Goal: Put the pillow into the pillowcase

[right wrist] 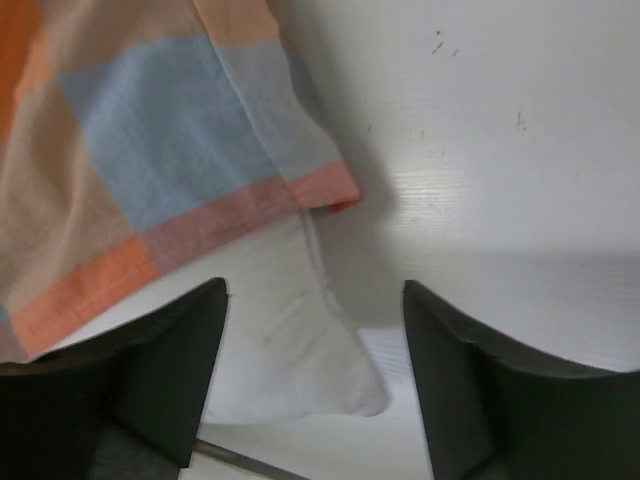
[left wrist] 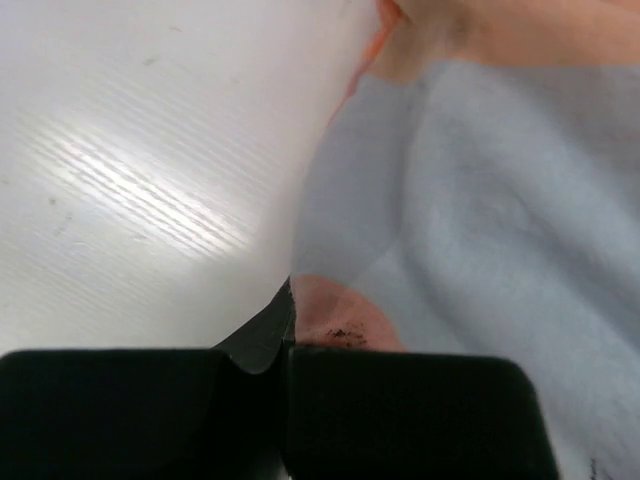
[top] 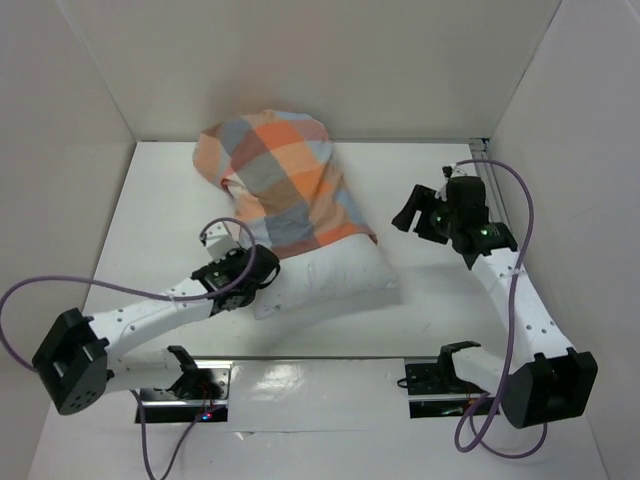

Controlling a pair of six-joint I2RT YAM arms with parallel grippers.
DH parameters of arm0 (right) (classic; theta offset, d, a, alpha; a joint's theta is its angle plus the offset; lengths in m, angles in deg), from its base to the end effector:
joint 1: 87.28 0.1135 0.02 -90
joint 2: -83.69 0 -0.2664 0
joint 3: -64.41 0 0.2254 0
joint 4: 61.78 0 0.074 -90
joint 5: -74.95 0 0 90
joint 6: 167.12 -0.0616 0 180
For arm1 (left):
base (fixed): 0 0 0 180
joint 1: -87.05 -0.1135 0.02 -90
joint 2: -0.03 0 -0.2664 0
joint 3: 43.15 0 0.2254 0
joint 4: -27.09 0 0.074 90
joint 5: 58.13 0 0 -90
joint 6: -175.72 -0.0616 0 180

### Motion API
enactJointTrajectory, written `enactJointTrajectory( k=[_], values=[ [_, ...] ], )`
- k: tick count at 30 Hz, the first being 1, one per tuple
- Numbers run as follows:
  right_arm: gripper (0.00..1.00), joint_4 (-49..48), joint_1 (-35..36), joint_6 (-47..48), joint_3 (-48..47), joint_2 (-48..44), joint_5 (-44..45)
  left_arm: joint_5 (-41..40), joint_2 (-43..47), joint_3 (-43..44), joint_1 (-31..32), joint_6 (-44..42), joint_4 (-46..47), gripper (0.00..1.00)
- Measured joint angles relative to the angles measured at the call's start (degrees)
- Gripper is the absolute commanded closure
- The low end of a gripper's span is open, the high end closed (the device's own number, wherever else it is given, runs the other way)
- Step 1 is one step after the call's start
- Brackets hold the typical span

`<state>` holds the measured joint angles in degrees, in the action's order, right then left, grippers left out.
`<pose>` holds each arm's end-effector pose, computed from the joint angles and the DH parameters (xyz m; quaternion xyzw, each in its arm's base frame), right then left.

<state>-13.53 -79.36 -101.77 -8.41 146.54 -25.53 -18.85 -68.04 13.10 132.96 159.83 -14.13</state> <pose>0.2224 0.0422 0.3062 0.0910 0.8924 0.2007 0.3939 0.1797 -0.1170 0.2242 -0.3405 0.7981 -0.0450 0.4950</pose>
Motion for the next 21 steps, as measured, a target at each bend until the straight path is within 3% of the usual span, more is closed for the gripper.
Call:
enactJointTrajectory(
  k=[3,8,12,16,21],
  values=[
    [0.46,-0.83,-0.04,0.37,0.66,-1.03,-0.20,2.23,2.05,0.00,-5.05,1.46,-3.17,1.00],
    [0.41,-5.99,3.21,-0.24,9.55,-1.42,-0.44,7.15,1.97,0.81,-14.95,2.84,-7.56,1.00],
    [0.41,-10.73,15.45,-2.97,16.06,0.33,1.57,9.99,0.61,3.13,-23.17,1.40,-9.20,1.00],
    [0.41,-17.99,28.26,-4.50,16.79,5.86,2.80,11.58,-1.88,6.75,-28.17,-1.70,-9.99,1.00],
    [0.41,-23.04,33.62,-4.57,15.28,11.58,5.53,12.74,-5.79,10.67,-34.01,-6.45,-10.16,1.00]
  ],
)
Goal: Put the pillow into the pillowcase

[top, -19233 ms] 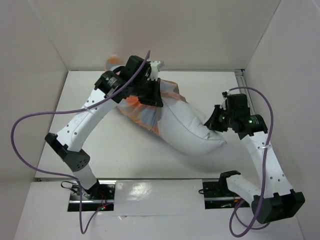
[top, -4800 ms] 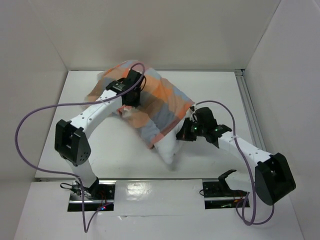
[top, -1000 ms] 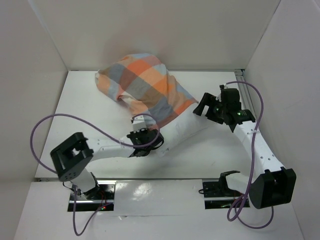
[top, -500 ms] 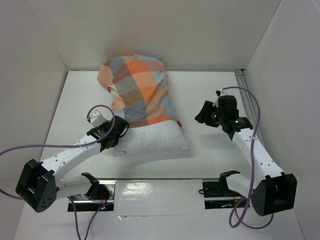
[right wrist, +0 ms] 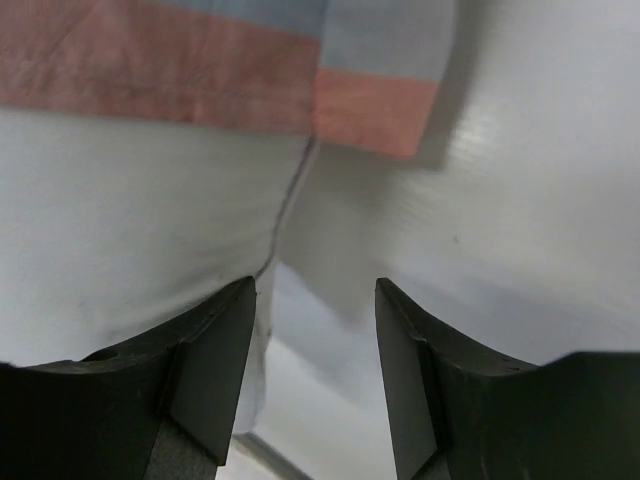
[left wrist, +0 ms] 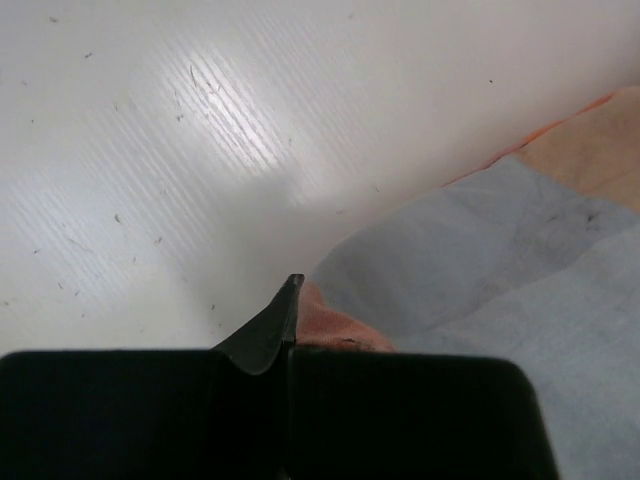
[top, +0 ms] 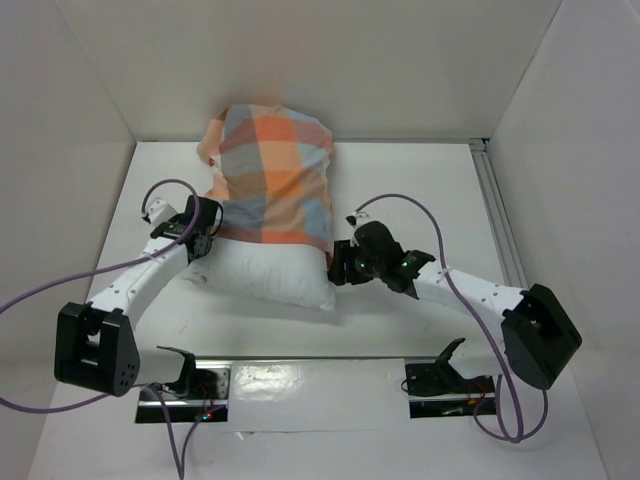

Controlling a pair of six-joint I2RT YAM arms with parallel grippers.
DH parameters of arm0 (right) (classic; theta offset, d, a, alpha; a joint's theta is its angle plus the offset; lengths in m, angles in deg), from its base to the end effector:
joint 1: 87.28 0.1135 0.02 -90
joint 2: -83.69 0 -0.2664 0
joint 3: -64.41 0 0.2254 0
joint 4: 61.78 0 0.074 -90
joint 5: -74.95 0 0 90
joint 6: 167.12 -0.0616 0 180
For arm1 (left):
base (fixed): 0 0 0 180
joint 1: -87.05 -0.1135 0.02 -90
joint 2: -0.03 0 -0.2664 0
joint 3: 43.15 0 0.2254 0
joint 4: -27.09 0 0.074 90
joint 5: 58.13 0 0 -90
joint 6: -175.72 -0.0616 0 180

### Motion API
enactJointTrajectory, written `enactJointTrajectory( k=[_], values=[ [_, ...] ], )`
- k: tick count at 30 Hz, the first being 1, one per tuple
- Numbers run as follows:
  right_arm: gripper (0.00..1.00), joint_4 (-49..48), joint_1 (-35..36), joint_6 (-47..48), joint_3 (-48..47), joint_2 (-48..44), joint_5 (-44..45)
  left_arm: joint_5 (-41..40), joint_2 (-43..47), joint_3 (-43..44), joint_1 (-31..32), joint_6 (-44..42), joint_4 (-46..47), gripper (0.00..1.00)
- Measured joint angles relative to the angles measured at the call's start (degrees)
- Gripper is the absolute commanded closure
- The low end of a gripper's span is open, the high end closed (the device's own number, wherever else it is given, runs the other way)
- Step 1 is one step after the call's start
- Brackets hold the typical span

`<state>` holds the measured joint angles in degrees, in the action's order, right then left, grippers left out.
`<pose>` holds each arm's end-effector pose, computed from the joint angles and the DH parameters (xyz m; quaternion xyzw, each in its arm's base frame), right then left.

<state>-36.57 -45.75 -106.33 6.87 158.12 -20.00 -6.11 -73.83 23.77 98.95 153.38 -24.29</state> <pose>0.1946 0.1794 0.2139 -0.1154 0.9059 0.2669 0.3079 0.2368 -0.0112 0.2379 -0.5039 0.7625 0.0754 0.3986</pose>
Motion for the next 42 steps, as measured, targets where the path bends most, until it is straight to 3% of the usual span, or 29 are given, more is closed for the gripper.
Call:
enactJointTrajectory(
  k=[3,4,8,15,19,22,23,24,28,35,42],
  values=[
    [0.37,-2.10,-1.09,0.00,0.00,0.04,2.78,1.09,-1.84,1.46,-2.23,-1.97,0.13,1.00],
    [0.29,-2.97,-1.40,0.26,0.00,0.15,3.50,1.36,-2.21,1.70,-2.73,-2.73,0.20,1.00],
    [0.24,-7.06,-2.03,2.23,0.00,3.50,6.08,2.29,-3.13,2.32,-3.65,-4.52,0.31,1.00],
    [0.25,-15.32,-1.92,6.21,0.17,9.27,7.58,2.36,-3.54,2.43,-3.72,-5.60,0.35,1.00],
    [0.34,-21.11,-1.36,7.30,1.14,12.20,8.07,2.43,-3.67,2.43,-3.74,-5.99,0.39,1.00],
    [0.49,-25.22,-0.55,7.63,1.44,15.76,9.55,2.47,-3.67,2.43,-3.76,-6.03,0.37,1.00],
    [0.56,-26.40,-0.24,7.52,1.46,17.07,10.34,2.51,-3.67,2.43,-3.78,-6.03,0.37,1.00],
    [0.70,-27.34,0.07,7.39,1.60,18.14,11.19,2.54,-3.67,2.43,-3.78,-6.05,0.37,1.00],
    [1.00,-30.14,0.72,5.90,2.14,19.76,15.02,2.73,-3.28,2.43,-3.78,-6.19,0.39,1.00],
    [1.00,-31.82,1.25,3.45,4.26,17.55,21.75,3.96,-0.37,2.34,-3.76,-6.49,0.39,1.00],
    [1.00,-27.15,1.88,3.15,5.81,3.52,26.60,7.34,6.64,1.77,-3.61,-8.02,-0.52,1.00]
  ],
)
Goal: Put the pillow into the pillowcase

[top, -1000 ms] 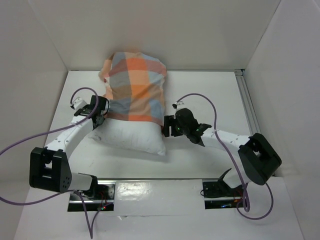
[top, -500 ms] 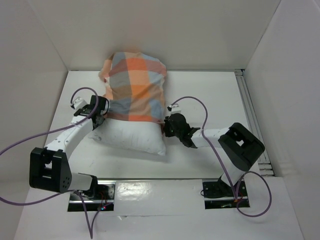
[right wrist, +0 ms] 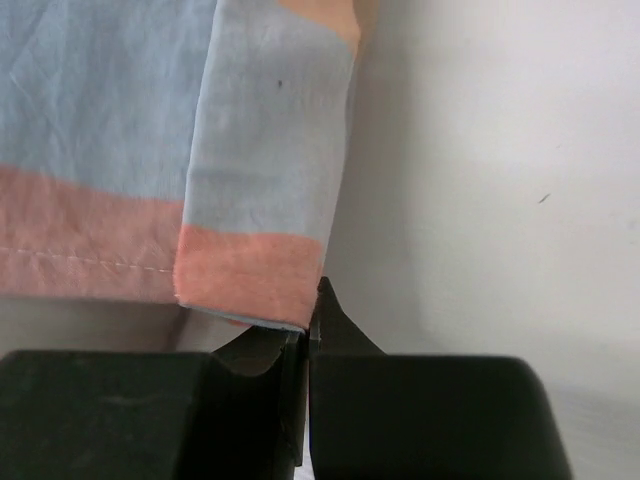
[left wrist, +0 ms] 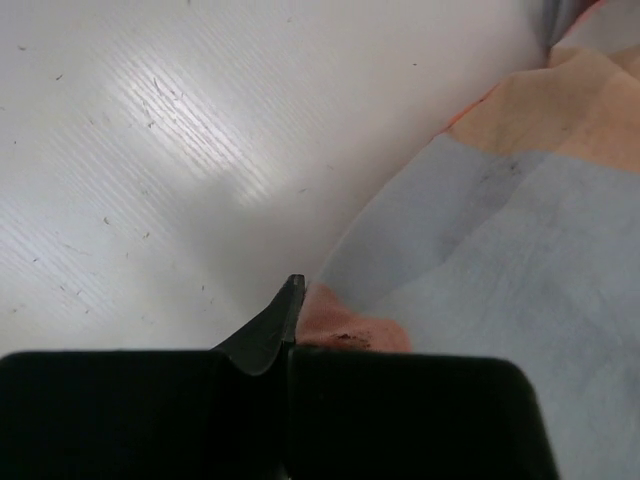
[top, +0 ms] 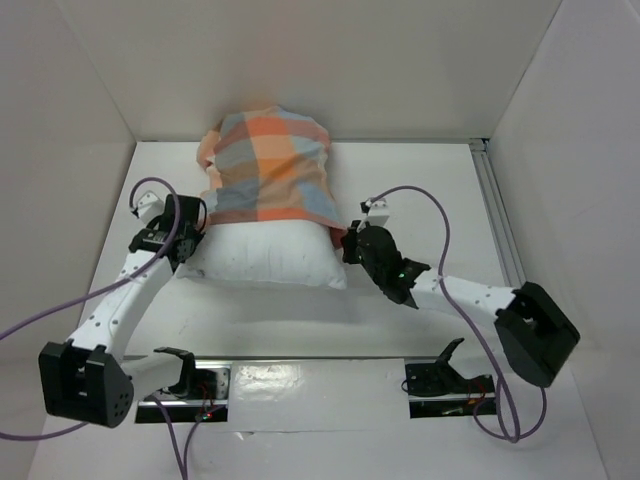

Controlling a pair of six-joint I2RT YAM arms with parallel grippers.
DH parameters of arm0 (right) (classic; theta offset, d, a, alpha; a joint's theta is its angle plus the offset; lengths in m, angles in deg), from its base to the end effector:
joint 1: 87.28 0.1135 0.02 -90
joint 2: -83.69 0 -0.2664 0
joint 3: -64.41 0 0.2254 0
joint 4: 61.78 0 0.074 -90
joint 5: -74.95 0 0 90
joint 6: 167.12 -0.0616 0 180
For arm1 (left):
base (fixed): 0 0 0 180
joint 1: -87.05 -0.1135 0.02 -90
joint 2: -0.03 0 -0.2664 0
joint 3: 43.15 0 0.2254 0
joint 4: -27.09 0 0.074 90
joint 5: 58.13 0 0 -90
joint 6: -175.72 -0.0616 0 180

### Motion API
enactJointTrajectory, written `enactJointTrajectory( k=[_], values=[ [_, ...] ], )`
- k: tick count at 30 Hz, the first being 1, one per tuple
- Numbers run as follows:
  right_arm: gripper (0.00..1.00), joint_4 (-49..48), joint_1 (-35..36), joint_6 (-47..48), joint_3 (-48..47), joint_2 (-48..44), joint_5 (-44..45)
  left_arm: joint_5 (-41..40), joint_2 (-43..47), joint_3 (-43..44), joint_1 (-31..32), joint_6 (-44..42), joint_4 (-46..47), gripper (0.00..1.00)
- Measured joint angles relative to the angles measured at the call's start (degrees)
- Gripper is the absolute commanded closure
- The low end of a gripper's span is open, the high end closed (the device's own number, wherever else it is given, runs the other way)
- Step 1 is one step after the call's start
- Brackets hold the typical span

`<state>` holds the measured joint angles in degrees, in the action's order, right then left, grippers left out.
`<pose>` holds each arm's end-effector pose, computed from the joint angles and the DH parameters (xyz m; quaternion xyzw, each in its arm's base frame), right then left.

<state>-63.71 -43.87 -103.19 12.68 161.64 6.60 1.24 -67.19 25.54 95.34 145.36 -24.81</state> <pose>0.2235 0.1802 0.2205 -0.0237 0.8310 0.1740 0.5278 0.2253 -0.0011 0.2670 -0.4738 0.7792 0.0237 0.4096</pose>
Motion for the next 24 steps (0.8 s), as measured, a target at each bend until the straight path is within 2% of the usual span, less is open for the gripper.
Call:
enactJointTrajectory(
  k=[6,17,21,24],
  values=[
    [1.00,6.62,-0.02,-0.02,-1.31,-9.49,1.60,2.51,6.12,3.67,0.17,-2.54,-2.25,1.00],
    [1.00,21.14,-3.93,1.20,-13.31,-9.99,-1.97,8.13,7.32,13.88,0.02,-7.63,-4.85,1.00],
    [1.00,30.82,-8.70,3.08,-27.54,-7.02,-6.12,12.52,5.90,22.95,0.00,-11.78,-7.30,1.00],
    [1.00,37.55,-14.29,4.68,-46.07,-1.86,-11.47,17.29,1.25,36.28,-0.04,-14.91,-8.63,1.00]
  ],
)
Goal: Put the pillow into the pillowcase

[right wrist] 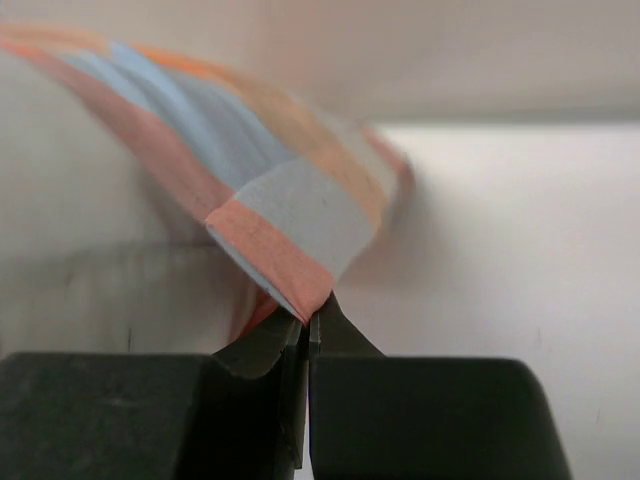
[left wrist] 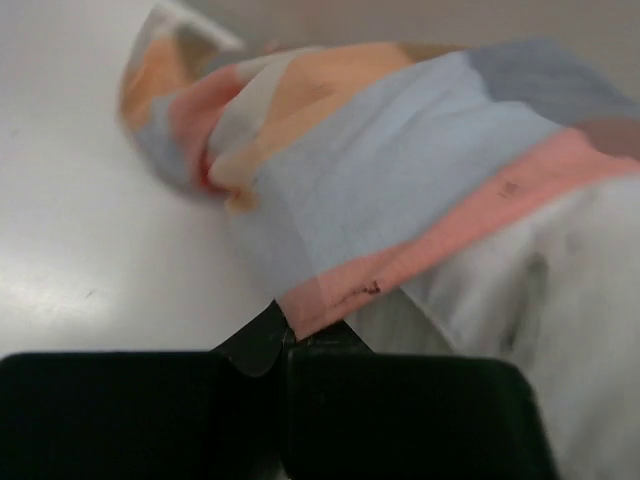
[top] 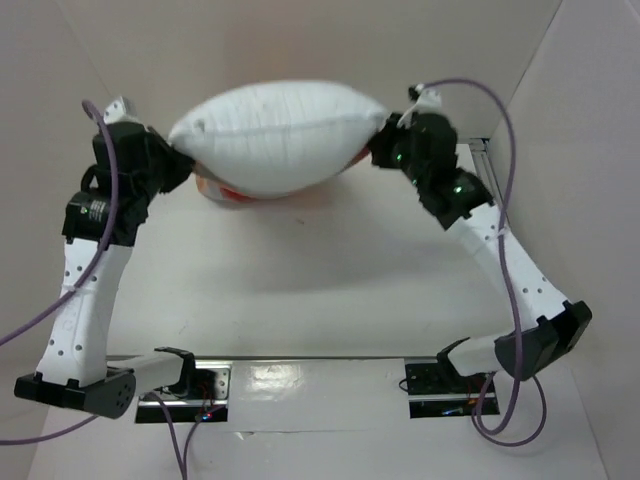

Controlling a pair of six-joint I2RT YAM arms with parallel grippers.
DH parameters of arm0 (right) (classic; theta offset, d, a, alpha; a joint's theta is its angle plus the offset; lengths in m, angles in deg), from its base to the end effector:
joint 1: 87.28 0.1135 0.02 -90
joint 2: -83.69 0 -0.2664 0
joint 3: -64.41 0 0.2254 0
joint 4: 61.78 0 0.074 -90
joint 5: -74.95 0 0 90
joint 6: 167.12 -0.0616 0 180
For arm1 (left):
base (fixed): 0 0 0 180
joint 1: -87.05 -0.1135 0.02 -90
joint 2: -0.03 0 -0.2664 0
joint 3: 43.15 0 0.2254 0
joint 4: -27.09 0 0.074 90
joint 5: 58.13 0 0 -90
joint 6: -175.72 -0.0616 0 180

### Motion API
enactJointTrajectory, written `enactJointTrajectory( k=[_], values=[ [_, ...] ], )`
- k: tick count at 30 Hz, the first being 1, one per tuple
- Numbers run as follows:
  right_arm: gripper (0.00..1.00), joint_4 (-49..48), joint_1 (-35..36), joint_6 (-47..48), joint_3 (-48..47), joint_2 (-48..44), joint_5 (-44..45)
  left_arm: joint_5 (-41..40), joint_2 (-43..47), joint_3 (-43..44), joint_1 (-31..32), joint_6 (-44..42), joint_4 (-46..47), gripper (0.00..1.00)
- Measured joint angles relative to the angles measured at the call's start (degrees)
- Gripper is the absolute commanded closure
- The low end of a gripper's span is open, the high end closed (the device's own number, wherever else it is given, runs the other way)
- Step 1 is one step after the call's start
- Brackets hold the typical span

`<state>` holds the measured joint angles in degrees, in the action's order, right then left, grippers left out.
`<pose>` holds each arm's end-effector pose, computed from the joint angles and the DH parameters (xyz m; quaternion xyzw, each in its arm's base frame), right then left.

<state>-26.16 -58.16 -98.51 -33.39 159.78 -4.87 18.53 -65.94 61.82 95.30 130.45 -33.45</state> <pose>0.2639 0.1346 0.4231 0.0017 0.7863 0.1987 0.5850 0.2111 -0.0162 0.4495 -0.3191 0.7595 -0.1633 0.5429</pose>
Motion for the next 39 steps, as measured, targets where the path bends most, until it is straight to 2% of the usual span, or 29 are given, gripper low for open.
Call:
enactJointTrajectory(
  k=[3,7,15,22,27,31,34,36,39],
  values=[
    [1.00,4.85,-6.27,1.07,-16.13,4.83,-5.77,6.27,-5.16,14.97,0.04,-2.58,0.11,1.00],
    [1.00,13.92,-12.44,1.81,-40.02,12.48,-15.06,15.80,-9.70,30.16,-0.26,-4.24,-1.03,1.00],
    [1.00,23.37,-13.20,3.37,-58.16,17.05,-21.11,28.09,-14.67,41.70,-5.88,-3.82,-2.89,1.00],
    [1.00,22.91,-13.20,3.48,-57.90,16.70,-22.29,37.53,-17.22,43.01,-11.54,-0.59,-1.11,1.00],
    [1.00,20.37,-13.42,3.67,-57.42,16.02,-21.05,45.07,-19.54,45.22,-14.51,3.89,5.64,1.00],
    [1.00,17.53,-13.44,4.59,-48.52,12.66,-18.51,49.90,-20.04,44.57,-15.85,6.14,9.73,1.00],
    [1.00,17.68,-14.99,4.74,-42.97,12.61,-19.39,52.61,-20.24,40.72,-16.15,6.69,11.56,1.00],
    [1.00,19.71,-17.27,4.20,-45.07,16.20,-22.75,54.84,-22.49,39.85,-16.39,6.73,11.02,1.00],
    [1.00,21.35,-22.29,0.90,-54.14,24.44,-31.65,58.23,-29.46,44.35,-16.96,8.20,9.60,1.00]
  ],
)
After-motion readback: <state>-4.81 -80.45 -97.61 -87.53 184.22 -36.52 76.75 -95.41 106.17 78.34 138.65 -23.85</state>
